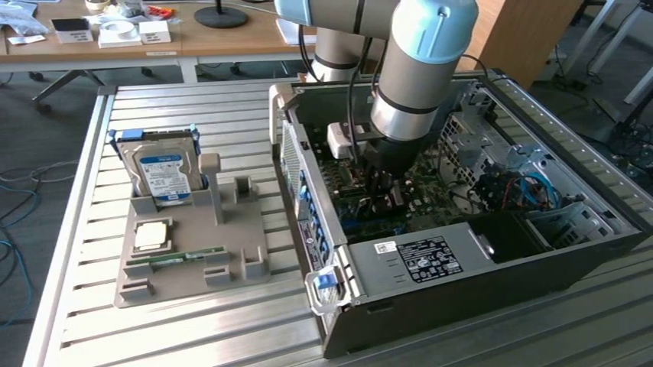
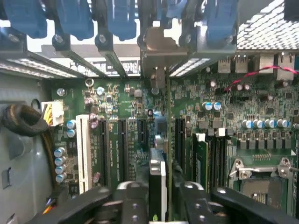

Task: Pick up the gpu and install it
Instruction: 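Insert the gpu into the slot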

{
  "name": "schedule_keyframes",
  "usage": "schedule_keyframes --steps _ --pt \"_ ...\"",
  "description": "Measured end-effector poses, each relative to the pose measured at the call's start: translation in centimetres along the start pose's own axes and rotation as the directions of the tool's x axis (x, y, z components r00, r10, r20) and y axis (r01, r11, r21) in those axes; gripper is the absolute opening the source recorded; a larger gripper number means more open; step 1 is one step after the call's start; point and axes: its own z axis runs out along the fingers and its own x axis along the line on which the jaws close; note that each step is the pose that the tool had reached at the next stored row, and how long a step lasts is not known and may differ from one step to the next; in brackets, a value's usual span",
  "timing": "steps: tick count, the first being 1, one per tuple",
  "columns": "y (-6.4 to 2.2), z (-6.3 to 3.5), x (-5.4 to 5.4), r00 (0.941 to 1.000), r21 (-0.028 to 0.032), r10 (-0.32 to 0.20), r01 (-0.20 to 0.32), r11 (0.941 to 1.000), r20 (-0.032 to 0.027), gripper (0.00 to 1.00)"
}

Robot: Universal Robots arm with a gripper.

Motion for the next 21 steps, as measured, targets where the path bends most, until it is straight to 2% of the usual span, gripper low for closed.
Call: schedule_keyframes --steps 1,2,8,18,21 --pt "-0.04 -0.03 0.0 1.0 -0.0003 -0.001 0.001 1.0 -0.0006 0.33" --pt "-0.04 -0.03 0.0 1.0 -0.0003 -0.001 0.001 1.0 -0.0006 0.4" --pt "-0.04 -0.18 0.0 1.0 -0.0005 -0.001 0.001 1.0 -0.001 0.4" --pt "-0.06 -2.26 -0.1 1.0 0.0002 -0.001 0.001 1.0 -0.0006 0.4" --pt "-0.05 -2.34 -0.1 1.0 0.0003 -0.001 0.001 1.0 -0.0005 0.4"
